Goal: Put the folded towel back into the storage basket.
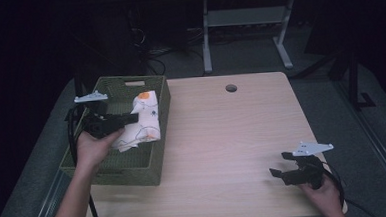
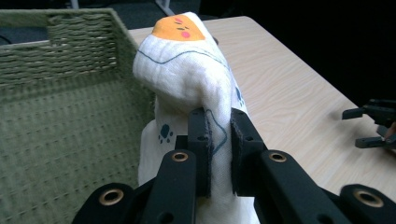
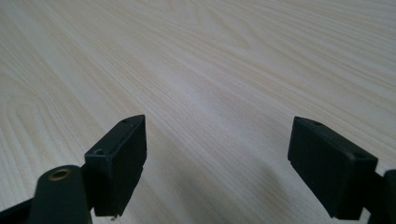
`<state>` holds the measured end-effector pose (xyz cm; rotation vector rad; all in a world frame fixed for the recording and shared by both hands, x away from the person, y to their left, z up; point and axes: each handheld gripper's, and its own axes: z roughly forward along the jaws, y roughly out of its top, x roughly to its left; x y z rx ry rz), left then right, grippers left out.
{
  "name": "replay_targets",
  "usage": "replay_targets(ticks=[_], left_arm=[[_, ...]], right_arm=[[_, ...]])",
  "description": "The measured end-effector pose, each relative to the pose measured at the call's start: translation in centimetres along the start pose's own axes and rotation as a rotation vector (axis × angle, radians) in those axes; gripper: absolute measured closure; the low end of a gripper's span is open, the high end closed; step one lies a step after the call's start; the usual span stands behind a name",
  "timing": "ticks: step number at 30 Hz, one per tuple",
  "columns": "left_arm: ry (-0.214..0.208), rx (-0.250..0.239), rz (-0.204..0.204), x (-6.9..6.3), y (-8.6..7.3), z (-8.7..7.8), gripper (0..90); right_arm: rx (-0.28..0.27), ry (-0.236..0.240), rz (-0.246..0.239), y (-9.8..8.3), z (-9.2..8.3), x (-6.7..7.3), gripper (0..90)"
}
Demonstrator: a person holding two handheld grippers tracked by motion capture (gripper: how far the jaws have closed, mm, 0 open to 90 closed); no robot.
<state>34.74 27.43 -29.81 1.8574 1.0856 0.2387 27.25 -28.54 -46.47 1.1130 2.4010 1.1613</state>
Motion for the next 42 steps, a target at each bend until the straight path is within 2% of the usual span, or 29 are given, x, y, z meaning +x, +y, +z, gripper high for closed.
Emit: replay_targets(ticks=[4,13,20,24,30,42], left_arm=[[-0.002,-0.005,-0.002,0.8,-0.1,-0.4,81.3],[0.012,0.034,0.018,2.2,-0.4,-0.6,81.3],[0.021,0.051,0.0,3.4,-0.8,-0.6,81.2],[0.041,0.067,-0.007,4.1,-1.2,-0.5,81.2],[0.054,0.087,-0.005,5.1,-1.8,-0.3,81.2],[0.071,0.17,0.029,6.5,-2.2,1.0,81.0]], right_arm=[[0.0,-0.001,-0.001,0.0,0.0,-0.1,19.1],[0.002,0.002,0.003,0.0,0.1,-0.1,19.1],[0.002,0.0,0.003,0.0,0.0,-0.2,19.1],[0.003,-0.001,0.004,0.0,0.0,-0.2,19.1],[0.002,0.0,0.004,0.0,0.0,-0.2,19.1],[0.009,0.001,0.004,0.0,0.2,-0.3,19.1]])
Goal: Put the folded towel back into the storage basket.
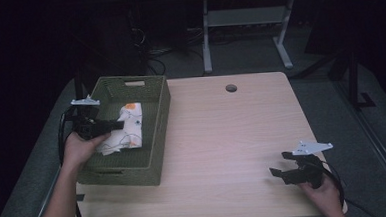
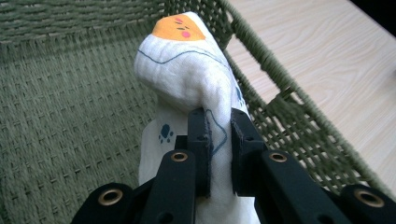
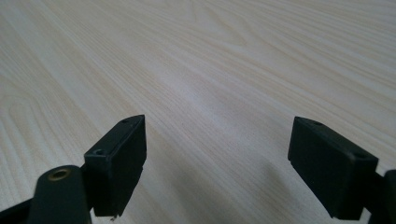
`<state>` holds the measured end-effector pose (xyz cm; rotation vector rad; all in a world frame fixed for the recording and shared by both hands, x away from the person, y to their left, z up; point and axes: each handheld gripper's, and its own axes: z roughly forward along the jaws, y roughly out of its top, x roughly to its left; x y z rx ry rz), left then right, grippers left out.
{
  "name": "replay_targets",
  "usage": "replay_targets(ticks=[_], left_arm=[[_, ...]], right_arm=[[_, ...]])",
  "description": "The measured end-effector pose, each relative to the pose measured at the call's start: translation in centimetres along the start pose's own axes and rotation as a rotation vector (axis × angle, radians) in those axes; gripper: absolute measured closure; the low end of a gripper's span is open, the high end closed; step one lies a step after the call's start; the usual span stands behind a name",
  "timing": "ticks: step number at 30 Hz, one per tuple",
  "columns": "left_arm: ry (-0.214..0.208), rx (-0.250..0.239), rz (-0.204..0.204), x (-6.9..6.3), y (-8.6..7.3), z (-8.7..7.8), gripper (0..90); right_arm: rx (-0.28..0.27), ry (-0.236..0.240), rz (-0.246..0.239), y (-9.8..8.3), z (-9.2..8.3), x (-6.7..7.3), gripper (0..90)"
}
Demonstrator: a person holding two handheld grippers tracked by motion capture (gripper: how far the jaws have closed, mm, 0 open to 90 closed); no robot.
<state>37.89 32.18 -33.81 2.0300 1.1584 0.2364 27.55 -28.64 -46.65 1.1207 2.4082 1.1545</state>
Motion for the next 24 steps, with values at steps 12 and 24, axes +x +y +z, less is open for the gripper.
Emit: replay_targets(ticks=[12,24], left_arm=[[0.028,0.095,0.052,1.4,0.0,2.1,80.3],[0.125,0.143,0.077,1.7,0.7,3.0,63.2]], right_arm=[[0.003,0.003,0.012,-0.2,0.0,-0.3,19.0],[0.005,0.003,0.013,-0.3,0.1,-0.4,19.0]])
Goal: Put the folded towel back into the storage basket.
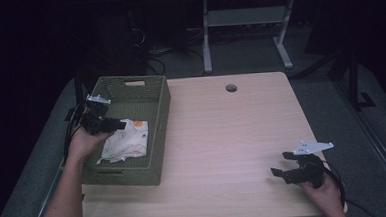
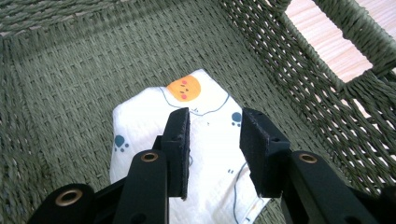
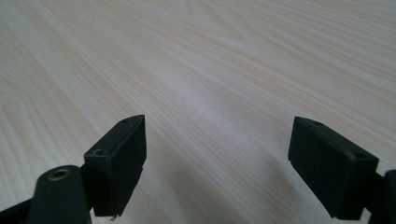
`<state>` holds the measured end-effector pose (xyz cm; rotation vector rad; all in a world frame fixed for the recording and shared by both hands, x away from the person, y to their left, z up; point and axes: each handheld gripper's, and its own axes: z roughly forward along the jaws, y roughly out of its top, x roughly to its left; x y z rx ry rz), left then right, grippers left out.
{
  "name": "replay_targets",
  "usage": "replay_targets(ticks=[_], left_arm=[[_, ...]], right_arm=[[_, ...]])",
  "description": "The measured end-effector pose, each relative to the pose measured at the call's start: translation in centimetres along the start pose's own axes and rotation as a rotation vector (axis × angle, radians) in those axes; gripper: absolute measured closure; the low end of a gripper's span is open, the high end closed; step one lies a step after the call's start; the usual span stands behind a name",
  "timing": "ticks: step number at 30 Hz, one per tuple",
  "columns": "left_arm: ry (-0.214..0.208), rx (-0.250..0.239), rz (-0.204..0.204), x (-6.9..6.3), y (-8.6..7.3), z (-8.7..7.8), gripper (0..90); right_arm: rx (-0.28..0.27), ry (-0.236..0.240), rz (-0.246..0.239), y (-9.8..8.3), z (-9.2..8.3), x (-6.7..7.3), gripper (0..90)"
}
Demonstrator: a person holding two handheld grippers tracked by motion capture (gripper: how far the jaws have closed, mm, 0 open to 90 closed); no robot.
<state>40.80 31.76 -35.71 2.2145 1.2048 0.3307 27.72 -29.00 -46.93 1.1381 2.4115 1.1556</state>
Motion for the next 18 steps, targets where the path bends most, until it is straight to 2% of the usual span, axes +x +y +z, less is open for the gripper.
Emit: replay_targets(ticks=[11,18], left_arm=[[-0.004,-0.005,-0.015,-0.1,-0.2,0.0,62.6],[-0.018,0.044,-0.009,0.2,-0.2,1.0,63.6]], right_arm=[[0.001,0.0,-0.003,0.0,-0.1,0.1,19.0],[-0.002,0.001,0.0,0.0,0.0,0.0,19.0]])
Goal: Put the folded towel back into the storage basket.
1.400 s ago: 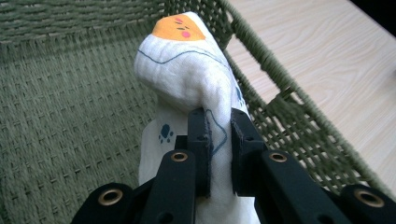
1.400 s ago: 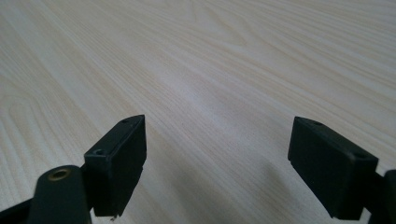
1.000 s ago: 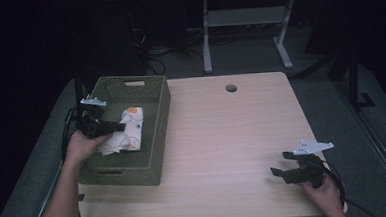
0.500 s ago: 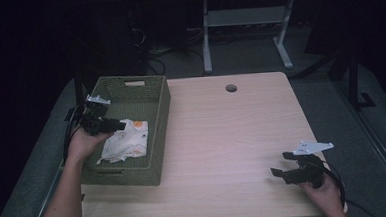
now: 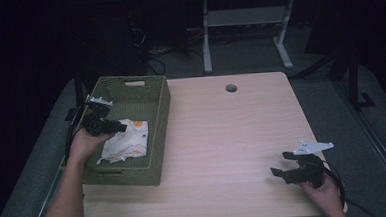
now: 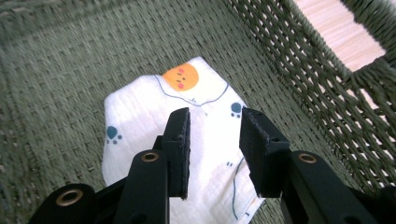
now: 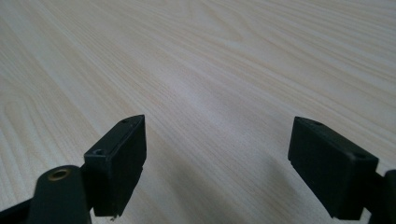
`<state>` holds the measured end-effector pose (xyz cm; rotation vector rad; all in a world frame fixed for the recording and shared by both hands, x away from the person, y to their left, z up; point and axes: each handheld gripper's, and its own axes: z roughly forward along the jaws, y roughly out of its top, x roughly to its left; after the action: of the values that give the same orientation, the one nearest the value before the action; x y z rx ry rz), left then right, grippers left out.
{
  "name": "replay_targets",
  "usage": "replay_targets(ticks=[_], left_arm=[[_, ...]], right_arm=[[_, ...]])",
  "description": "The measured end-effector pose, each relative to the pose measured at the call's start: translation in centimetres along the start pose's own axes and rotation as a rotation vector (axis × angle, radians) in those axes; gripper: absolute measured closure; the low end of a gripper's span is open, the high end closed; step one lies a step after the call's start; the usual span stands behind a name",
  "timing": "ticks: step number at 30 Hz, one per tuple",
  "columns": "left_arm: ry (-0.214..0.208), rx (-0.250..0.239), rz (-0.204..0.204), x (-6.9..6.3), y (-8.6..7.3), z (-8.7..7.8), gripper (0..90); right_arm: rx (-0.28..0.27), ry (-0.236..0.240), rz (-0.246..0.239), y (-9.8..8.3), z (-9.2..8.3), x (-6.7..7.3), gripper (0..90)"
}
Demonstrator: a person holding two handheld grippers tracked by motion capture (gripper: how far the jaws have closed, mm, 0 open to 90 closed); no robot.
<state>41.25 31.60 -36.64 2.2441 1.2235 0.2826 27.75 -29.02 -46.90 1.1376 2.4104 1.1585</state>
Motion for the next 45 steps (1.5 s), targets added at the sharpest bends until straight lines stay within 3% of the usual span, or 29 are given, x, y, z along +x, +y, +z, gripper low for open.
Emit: replay_targets(ticks=[6,12,23,28,32,36,38,40,42,45], left_arm=[[0.001,0.038,-0.019,0.6,0.1,1.1,62.9],[-0.051,0.111,-0.037,1.2,0.1,3.3,66.3],[-0.024,0.219,-0.03,1.7,-0.4,5.4,65.2],[-0.022,0.294,-0.021,1.8,-0.8,6.7,71.5],[-0.031,0.303,0.014,1.7,-0.5,6.9,85.7],[-0.035,0.305,0.05,1.4,-0.5,7.0,89.3],[-0.067,0.308,0.072,1.2,-0.5,7.0,89.8],[-0.14,0.322,0.107,0.7,-0.5,6.9,89.9],[-0.119,0.321,0.115,0.5,-0.3,6.9,88.6],[-0.081,0.252,0.082,0.9,0.0,6.4,77.7]], right_arm=[[0.003,0.002,0.001,0.0,0.1,-0.1,19.0],[-0.001,0.0,0.006,0.0,0.1,-0.2,19.0],[0.001,-0.001,0.008,-0.1,0.1,-0.2,19.0],[0.0,0.001,0.007,-0.1,0.1,-0.2,19.0],[0.004,-0.001,0.007,-0.1,0.1,-0.2,19.0],[0.005,0.0,0.007,-0.1,0.1,-0.3,19.0],[0.004,0.0,0.005,-0.1,0.1,-0.3,19.0],[0.004,0.001,0.007,-0.1,0.1,-0.3,19.0],[0.004,0.001,0.007,-0.1,0.1,-0.2,19.0],[0.008,0.002,0.002,-0.1,0.2,-0.2,19.0]])
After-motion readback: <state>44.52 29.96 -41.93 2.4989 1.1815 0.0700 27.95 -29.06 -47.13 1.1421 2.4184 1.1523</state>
